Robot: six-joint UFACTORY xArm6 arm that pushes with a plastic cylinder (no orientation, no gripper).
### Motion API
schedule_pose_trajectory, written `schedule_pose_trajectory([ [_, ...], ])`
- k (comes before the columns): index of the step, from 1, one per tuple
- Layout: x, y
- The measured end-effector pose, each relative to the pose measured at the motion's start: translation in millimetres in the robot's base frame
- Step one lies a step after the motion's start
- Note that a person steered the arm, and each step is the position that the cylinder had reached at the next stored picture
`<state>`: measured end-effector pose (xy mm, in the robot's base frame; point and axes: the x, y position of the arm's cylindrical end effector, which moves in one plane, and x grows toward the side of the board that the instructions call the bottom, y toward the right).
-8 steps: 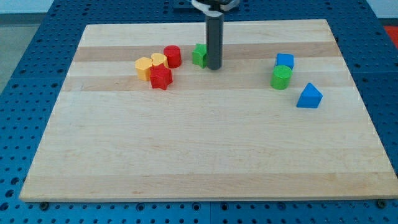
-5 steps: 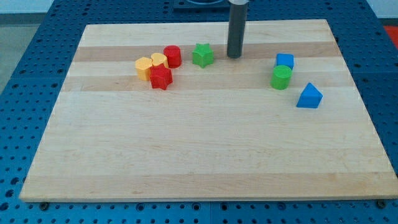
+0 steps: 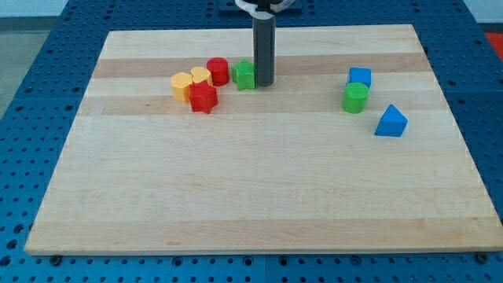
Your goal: Push the green star into the yellow heart
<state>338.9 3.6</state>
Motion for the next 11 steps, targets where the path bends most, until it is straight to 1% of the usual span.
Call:
schedule_pose_trajectory([
  [3, -1.1, 0.0],
  [5, -9.0, 0.0],
  [7, -9.0, -14.8],
  [10, -8.7, -18.9],
  [11, -7.0, -41.1],
])
